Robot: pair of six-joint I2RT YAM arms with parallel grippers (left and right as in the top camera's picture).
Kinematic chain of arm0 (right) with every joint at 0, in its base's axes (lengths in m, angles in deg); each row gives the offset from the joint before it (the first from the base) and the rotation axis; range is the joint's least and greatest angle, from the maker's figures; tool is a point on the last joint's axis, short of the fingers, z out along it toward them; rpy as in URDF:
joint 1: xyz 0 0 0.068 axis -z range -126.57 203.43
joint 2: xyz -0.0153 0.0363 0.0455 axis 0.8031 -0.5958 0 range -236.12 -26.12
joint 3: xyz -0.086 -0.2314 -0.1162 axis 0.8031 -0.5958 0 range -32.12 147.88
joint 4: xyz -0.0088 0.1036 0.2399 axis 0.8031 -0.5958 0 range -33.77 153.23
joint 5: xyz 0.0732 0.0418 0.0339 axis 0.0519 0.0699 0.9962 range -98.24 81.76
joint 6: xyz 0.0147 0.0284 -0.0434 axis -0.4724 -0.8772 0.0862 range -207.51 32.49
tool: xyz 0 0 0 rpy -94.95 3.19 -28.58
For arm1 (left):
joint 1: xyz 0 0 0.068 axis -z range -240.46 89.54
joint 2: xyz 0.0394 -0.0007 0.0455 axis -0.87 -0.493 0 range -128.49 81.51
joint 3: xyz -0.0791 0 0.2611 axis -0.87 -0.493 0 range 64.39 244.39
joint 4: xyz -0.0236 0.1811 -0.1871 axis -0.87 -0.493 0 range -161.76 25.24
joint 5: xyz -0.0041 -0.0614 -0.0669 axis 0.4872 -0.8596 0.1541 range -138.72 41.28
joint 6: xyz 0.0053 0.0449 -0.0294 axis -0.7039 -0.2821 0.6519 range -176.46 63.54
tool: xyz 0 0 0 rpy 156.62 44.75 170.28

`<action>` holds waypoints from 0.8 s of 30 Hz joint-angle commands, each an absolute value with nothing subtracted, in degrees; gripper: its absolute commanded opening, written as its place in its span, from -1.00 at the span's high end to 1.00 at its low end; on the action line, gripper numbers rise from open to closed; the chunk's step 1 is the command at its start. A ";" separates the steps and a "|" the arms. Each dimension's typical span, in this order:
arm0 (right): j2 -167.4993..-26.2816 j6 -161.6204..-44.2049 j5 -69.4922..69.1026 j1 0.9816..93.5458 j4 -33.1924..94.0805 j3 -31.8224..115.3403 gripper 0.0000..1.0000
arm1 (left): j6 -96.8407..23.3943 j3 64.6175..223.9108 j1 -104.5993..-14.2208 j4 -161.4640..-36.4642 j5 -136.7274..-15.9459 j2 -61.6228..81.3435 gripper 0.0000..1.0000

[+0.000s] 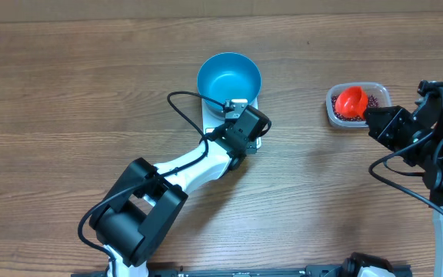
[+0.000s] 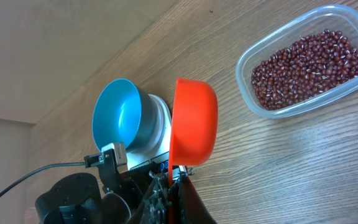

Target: Scoop item into bowl and weigh 150g on scale

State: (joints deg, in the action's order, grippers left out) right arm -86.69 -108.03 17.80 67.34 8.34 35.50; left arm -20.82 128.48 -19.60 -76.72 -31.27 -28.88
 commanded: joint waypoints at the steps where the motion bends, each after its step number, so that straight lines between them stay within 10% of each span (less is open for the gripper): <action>1: -85.91 -107.15 17.30 67.71 8.62 36.96 0.93 | -21.74 128.51 -19.73 -77.75 -30.13 -30.02 0.91; 24: -85.91 -107.15 17.32 67.71 8.88 36.96 0.93 | -21.52 128.51 -20.06 -79.43 -30.59 -30.70 0.91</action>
